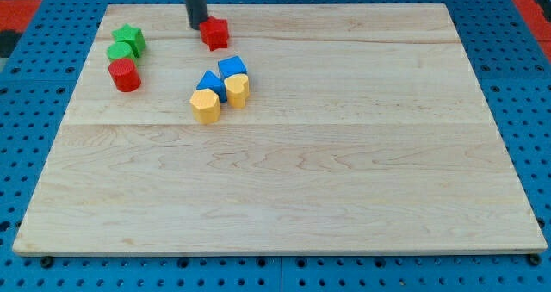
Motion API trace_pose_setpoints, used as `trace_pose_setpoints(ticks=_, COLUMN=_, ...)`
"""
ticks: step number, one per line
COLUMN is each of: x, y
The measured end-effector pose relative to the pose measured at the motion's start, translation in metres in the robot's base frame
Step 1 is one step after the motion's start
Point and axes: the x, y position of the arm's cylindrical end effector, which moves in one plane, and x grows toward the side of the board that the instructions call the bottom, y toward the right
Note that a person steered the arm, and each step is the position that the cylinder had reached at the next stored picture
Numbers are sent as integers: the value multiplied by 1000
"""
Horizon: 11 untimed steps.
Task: Place the red star towards the right side of the blue cube
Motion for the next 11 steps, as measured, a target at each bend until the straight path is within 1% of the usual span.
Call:
trace_pose_setpoints(ticks=1, x=1, y=21)
trace_pose_setpoints(ticks=4, x=3, y=61)
trace_pose_setpoints(ticks=5, x=-9, y=19)
trace_pose_setpoints(ticks=6, x=6, y=14)
trace_pose_setpoints(ticks=7, x=24, y=54)
trace_pose_setpoints(ticks=8, x=31, y=95)
trace_pose_setpoints(ticks=9, x=37, y=120)
trace_pose_setpoints(ticks=10, x=45, y=123)
trace_pose_setpoints(ticks=11, x=3, y=117)
